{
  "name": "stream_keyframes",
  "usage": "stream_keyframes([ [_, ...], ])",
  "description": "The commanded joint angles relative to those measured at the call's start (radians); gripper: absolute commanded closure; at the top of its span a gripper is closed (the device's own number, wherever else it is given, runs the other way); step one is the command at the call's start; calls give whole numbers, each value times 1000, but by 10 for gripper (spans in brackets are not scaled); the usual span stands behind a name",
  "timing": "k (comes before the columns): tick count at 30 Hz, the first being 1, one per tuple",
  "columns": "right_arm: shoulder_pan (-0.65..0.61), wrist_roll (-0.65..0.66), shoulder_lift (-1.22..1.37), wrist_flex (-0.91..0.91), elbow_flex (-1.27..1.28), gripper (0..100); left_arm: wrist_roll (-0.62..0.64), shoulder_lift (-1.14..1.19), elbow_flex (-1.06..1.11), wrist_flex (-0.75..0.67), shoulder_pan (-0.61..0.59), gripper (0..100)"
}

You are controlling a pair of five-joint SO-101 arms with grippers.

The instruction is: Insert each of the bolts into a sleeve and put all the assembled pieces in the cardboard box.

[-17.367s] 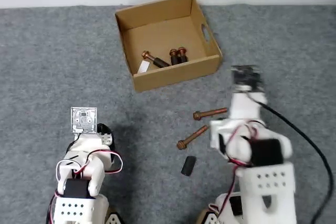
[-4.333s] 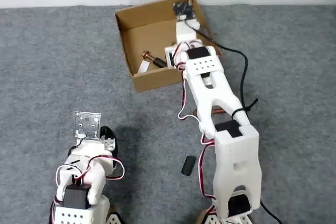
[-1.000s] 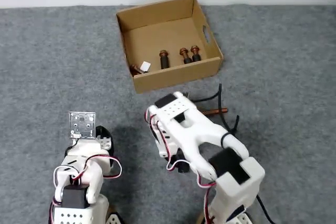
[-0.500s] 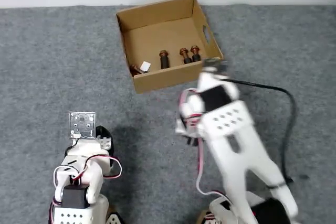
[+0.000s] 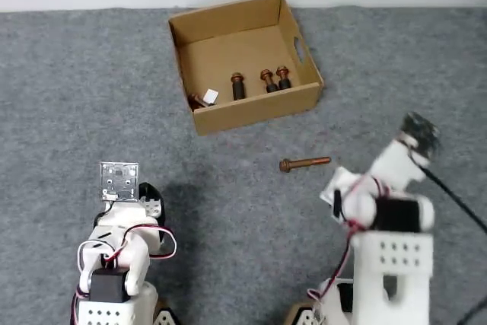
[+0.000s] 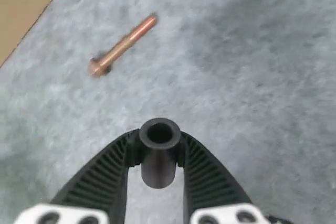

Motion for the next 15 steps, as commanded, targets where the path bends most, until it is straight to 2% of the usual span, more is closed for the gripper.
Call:
stream_keyframes([
  [1,91,52,-199,-28,101,990,11,-8,-5,6,41,994],
  [6,199,123,-473,-28,233,991,180,-8,-5,0,86,994],
  [11,206,164,-676,-12,301,991,138,-9,-22,-86,126,993],
  [15,203,166,-719,-18,319,991,141,-8,-125,-95,166,994],
])
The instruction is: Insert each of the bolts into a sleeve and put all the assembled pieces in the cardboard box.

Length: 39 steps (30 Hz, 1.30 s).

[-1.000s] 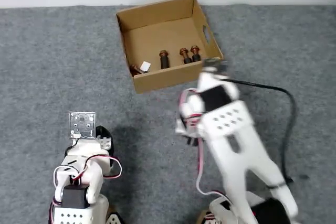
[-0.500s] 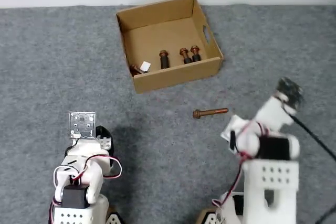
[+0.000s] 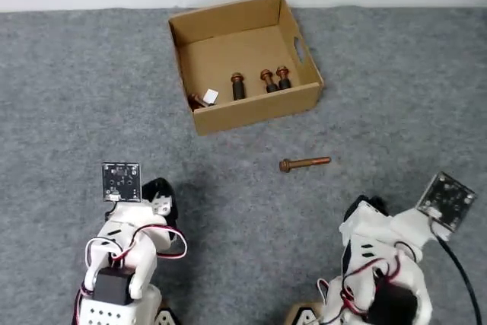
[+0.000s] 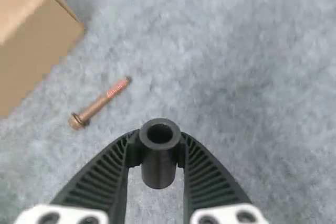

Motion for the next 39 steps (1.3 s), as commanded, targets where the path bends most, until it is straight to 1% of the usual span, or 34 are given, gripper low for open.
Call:
stream_keyframes([
  [1,7,14,-21,-10,-5,991,-3,-8,-131,-15,57,994],
  [4,10,12,-21,-10,-2,991,57,12,-220,35,121,994],
  [7,10,11,-24,-10,0,991,120,129,-308,44,152,994],
  [9,10,11,-24,-10,3,991,147,258,-386,44,155,994],
  [13,10,11,-30,-16,14,991,153,595,-585,44,157,994],
  [15,10,11,-30,-16,15,991,153,764,-707,44,178,994],
  [17,10,11,-30,-16,15,991,152,921,-823,49,224,993],
  [19,10,11,-30,-16,15,991,135,1062,-929,49,285,993],
  [24,12,11,-27,-16,17,991,-63,1346,-1142,46,417,992],
  [27,12,11,-27,-16,17,991,-123,1481,-1244,51,463,992],
  [31,13,11,-27,-16,17,991,-120,1617,-1362,51,500,992],
  [35,13,11,-30,-16,18,991,-26,1723,-1455,51,531,992],
  [39,13,11,-30,-16,21,991,-83,1830,-1546,52,552,991],
])
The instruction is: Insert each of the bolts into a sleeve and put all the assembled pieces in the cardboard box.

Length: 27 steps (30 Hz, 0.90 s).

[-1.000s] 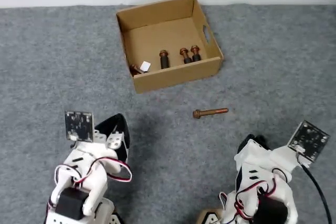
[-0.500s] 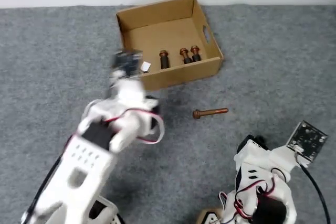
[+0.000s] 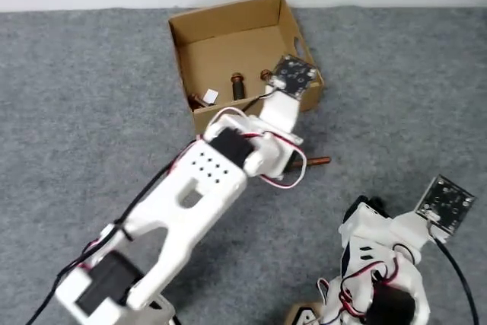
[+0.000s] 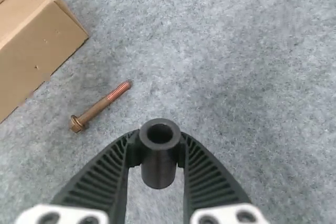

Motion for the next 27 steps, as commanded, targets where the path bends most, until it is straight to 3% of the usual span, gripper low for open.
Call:
stream_keyframes([
  [1,13,8,5,-16,-8,991,-34,77,-116,9,12,991],
  [4,13,8,5,-16,-8,991,-72,164,-182,43,12,964],
  [10,13,8,5,-16,-8,991,-103,353,-381,218,8,803],
  [17,13,8,5,-16,-8,991,-152,600,-684,385,8,797],
  [27,13,8,5,-16,-8,991,-155,959,-1121,493,6,797],
])
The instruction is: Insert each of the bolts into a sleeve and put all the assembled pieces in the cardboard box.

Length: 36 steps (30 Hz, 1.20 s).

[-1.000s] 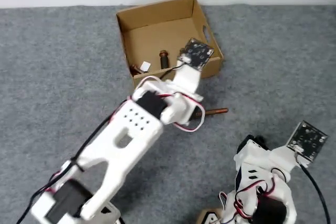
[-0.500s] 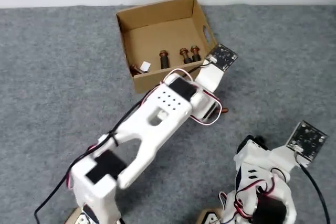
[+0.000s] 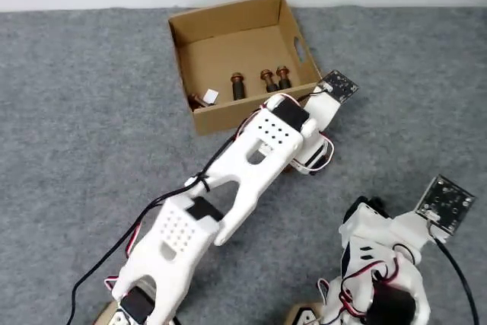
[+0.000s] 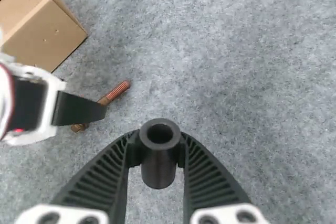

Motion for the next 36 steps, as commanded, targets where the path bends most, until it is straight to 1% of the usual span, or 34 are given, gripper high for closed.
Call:
stream_keyframes([
  [1,13,8,5,-16,-8,991,-9,92,-174,61,-3,797],
  [4,13,8,5,-16,-8,991,-28,195,-272,152,-5,802],
  [6,13,8,5,-16,-8,991,-26,256,-344,206,-6,836],
  [8,12,8,5,-16,-8,991,-26,299,-415,238,-8,905],
  [10,12,8,5,-16,-8,991,-25,330,-496,259,-8,999],
  [12,12,8,5,-16,-8,991,-12,336,-579,281,-6,988],
  [17,12,8,5,-16,-8,991,110,302,-791,282,0,996],
  [21,12,8,5,-16,-8,991,189,262,-906,282,-2,996],
  [31,12,8,5,-16,-8,991,476,-9,-880,285,-3,996],
  [36,12,8,5,-16,-8,991,482,-132,-874,285,-8,996],
])
